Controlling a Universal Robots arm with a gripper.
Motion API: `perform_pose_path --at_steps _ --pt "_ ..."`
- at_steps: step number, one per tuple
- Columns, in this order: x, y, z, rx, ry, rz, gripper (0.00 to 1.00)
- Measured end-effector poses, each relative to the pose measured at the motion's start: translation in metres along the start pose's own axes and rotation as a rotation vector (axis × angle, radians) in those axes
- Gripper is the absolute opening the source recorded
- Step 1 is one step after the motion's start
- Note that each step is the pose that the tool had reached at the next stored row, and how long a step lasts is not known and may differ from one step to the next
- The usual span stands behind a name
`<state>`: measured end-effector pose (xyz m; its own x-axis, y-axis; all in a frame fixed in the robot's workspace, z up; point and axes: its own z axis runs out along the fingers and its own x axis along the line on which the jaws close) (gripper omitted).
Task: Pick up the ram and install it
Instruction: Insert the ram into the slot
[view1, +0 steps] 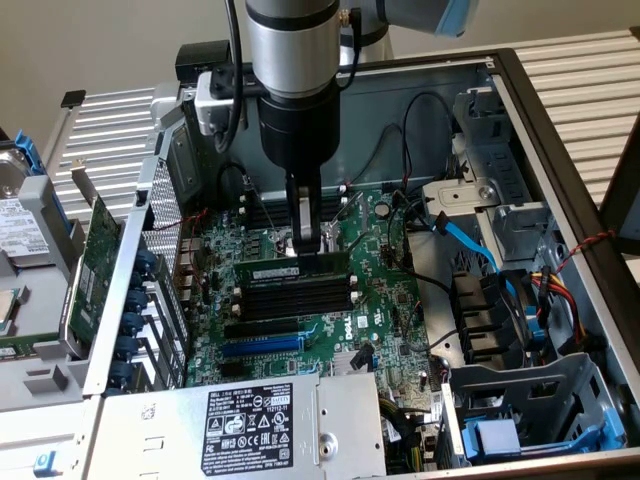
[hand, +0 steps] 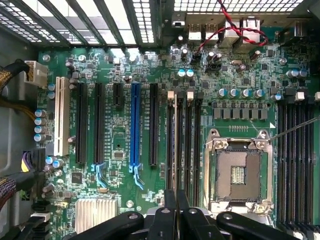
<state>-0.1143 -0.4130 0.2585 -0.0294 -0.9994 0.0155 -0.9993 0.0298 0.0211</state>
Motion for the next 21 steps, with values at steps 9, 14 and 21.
perform_pose_path --at_steps 9,14,21 --pt "0.0 -0.0002 0.009 0.0 0.0 0.0 0.13" --pt "0.0 -0.0002 0.0122 -0.0001 0.0001 0.0 0.13" --pt "0.001 -0.0003 0.0133 -0.0001 0.0001 -0.001 0.13"
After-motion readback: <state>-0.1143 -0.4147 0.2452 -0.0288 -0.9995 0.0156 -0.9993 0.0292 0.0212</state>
